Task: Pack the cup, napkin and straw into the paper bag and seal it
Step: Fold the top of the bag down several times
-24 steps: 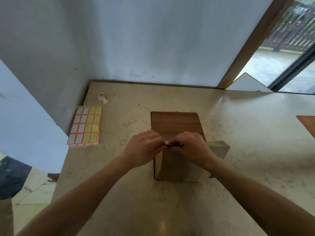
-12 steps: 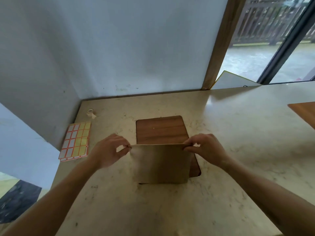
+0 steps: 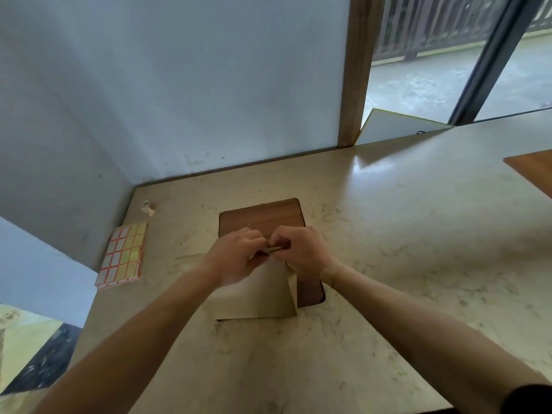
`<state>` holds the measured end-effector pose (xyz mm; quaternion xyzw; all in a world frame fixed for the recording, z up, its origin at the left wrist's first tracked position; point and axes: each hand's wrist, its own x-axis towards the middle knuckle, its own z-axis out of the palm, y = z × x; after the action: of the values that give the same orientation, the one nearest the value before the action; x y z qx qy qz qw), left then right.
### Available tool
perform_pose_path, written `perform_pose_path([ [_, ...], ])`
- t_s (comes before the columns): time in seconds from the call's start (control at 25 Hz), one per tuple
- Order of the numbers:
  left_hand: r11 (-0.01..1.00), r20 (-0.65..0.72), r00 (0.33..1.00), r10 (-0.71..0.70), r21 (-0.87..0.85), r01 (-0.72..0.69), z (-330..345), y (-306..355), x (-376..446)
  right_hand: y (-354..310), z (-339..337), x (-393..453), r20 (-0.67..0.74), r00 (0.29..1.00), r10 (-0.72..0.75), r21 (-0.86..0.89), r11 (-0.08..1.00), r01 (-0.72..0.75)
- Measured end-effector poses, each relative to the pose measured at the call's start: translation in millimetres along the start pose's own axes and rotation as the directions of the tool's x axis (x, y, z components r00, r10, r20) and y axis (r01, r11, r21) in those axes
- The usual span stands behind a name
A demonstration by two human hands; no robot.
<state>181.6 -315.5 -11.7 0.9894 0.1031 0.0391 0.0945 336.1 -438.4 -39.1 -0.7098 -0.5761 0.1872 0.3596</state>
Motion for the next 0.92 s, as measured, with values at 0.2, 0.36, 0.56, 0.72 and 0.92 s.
perform_pose_path([
  [0.2, 0.999, 0.004, 1.000, -0.008, -0.048, 0.008, -2.5, -1.4, -0.4, 46.8, -4.1, -14.1, 0.125, 0.985, 0.117, 0.136, 0.982, -0.133],
  [0.36, 0.999, 0.021, 0.999, 0.045, -0.024, -0.044, -7.3, -3.2, 3.1, 52.6, 16.7, -12.0, 0.068, 0.994, 0.085, 0.061, 0.994, -0.089],
  [0.56, 0.996, 0.006, 0.996, 0.093, 0.012, -0.093, -10.4, -7.3, 7.0, 46.2, 33.4, 4.7, -0.053, 0.988, -0.147, -0.165, 0.977, 0.136],
  [0.72, 0.991, -0.036, 0.991, 0.129, 0.042, -0.128, -12.9, -13.6, 4.1, 61.6, 51.8, 7.5, -0.089, 0.994, -0.061, -0.189, 0.981, 0.043],
  [0.92, 0.990, -0.023, 0.990, 0.142, 0.014, -0.142, -16.4, -22.2, 5.7, 85.1, 67.9, 11.0, -0.101, 0.995, -0.022, -0.150, 0.989, 0.007],
])
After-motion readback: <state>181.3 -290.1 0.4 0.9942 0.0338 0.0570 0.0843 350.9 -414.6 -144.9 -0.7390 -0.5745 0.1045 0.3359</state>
